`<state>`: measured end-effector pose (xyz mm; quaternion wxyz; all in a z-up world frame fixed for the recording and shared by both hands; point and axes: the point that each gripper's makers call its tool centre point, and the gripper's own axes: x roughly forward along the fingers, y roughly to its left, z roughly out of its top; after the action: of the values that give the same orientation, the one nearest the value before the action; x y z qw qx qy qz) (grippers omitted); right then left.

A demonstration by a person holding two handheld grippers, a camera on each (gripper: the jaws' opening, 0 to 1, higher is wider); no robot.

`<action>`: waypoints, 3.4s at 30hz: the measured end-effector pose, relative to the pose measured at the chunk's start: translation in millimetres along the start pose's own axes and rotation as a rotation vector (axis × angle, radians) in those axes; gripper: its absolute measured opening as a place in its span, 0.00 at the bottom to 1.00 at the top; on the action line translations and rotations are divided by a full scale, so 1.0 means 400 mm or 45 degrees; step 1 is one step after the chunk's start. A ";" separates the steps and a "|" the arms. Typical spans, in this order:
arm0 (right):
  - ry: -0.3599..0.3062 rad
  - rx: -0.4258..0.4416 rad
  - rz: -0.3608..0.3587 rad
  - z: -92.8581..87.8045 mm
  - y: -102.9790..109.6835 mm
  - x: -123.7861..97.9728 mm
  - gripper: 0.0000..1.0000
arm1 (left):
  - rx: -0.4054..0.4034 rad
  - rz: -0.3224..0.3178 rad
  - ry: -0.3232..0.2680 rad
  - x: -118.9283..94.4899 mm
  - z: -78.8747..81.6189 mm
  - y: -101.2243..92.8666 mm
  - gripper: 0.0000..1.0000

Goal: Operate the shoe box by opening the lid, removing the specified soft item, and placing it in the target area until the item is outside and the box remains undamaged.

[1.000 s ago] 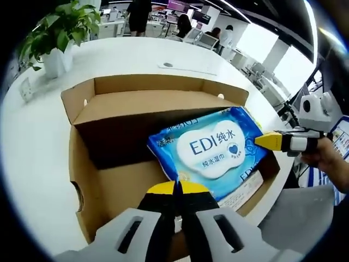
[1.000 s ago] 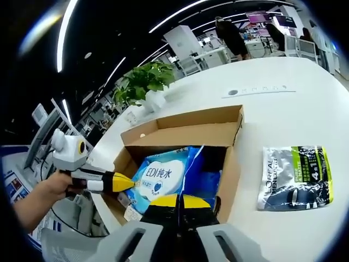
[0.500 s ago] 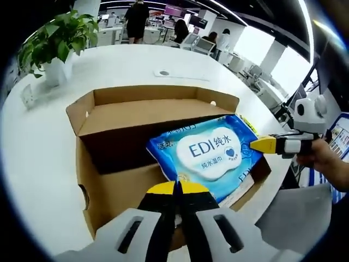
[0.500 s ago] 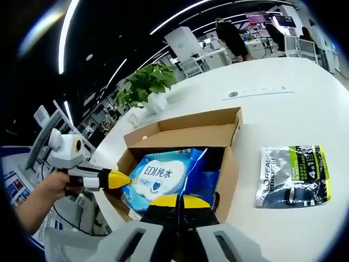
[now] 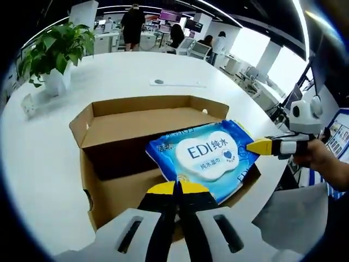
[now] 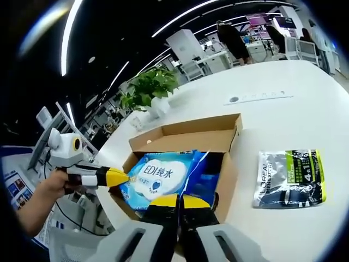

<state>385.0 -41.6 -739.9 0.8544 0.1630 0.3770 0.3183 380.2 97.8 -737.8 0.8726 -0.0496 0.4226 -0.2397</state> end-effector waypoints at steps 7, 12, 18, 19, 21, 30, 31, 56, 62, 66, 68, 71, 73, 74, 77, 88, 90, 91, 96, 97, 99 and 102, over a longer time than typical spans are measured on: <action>-0.027 0.000 0.004 0.020 0.000 -0.030 0.00 | 0.032 -0.012 -0.029 -0.015 0.030 -0.027 0.00; -0.048 0.006 0.000 0.035 -0.007 -0.053 0.00 | 0.055 -0.023 -0.052 -0.021 0.056 -0.049 0.00; -0.071 0.012 -0.017 0.052 -0.022 -0.083 0.00 | 0.072 -0.035 -0.069 -0.014 0.078 -0.081 0.00; -0.073 0.013 -0.021 0.054 -0.026 -0.087 0.00 | 0.078 -0.038 -0.072 -0.011 0.082 -0.088 0.00; -0.079 0.017 -0.034 0.058 -0.039 -0.099 0.00 | 0.082 -0.047 -0.079 -0.006 0.088 -0.102 0.00; -0.099 0.026 -0.084 0.068 -0.088 -0.153 0.00 | 0.108 -0.085 -0.087 0.028 0.114 -0.163 0.00; -0.101 0.030 -0.087 0.069 -0.092 -0.158 0.00 | 0.108 -0.090 -0.088 0.030 0.117 -0.168 0.00; -0.108 0.010 -0.166 0.088 -0.212 -0.272 0.00 | 0.136 -0.150 -0.123 0.118 0.156 -0.308 0.00; -0.102 0.004 -0.184 0.096 -0.255 -0.296 0.00 | 0.152 -0.167 -0.124 0.148 0.165 -0.343 0.00; -0.101 0.011 -0.191 0.097 -0.281 -0.314 0.00 | 0.163 -0.178 -0.122 0.167 0.168 -0.367 0.00; -0.105 0.017 -0.192 0.098 -0.290 -0.322 0.00 | 0.163 -0.182 -0.123 0.175 0.169 -0.379 0.00; -0.114 0.031 -0.194 0.099 -0.302 -0.334 0.00 | 0.159 -0.193 -0.125 0.188 0.171 -0.393 0.00; -0.116 0.032 -0.195 0.099 -0.310 -0.340 0.00 | 0.157 -0.199 -0.128 0.197 0.171 -0.401 0.00; -0.119 0.034 -0.193 0.099 -0.311 -0.343 0.00 | 0.162 -0.200 -0.128 0.201 0.171 -0.404 0.00; -0.121 0.028 -0.196 0.099 -0.319 -0.347 0.00 | 0.165 -0.203 -0.128 0.216 0.171 -0.417 0.00; -0.104 -0.004 -0.202 0.102 -0.380 -0.323 0.00 | 0.178 -0.183 -0.133 0.281 0.168 -0.423 0.00; -0.089 -0.003 -0.211 0.097 -0.396 -0.313 0.00 | 0.192 -0.175 -0.127 0.298 0.167 -0.422 0.00; -0.085 -0.003 -0.213 0.096 -0.402 -0.310 0.00 | 0.201 -0.168 -0.116 0.308 0.164 -0.420 0.00; -0.071 -0.018 -0.219 0.093 -0.428 -0.292 0.00 | 0.208 -0.160 -0.106 0.334 0.158 -0.412 0.00; -0.067 -0.019 -0.222 0.092 -0.432 -0.289 0.00 | 0.207 -0.162 -0.104 0.338 0.157 -0.412 0.00; -0.057 -0.024 -0.222 0.088 -0.440 -0.280 0.00 | 0.195 -0.162 -0.092 0.348 0.153 -0.406 0.00; -0.046 -0.026 -0.226 0.081 -0.453 -0.270 0.00 | 0.191 -0.160 -0.075 0.366 0.147 -0.400 0.00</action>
<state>430.3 -249.6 -754.1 0.8875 0.1259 0.3712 0.2423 441.9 -117.1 -758.6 0.8692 -0.0176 0.3738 -0.3233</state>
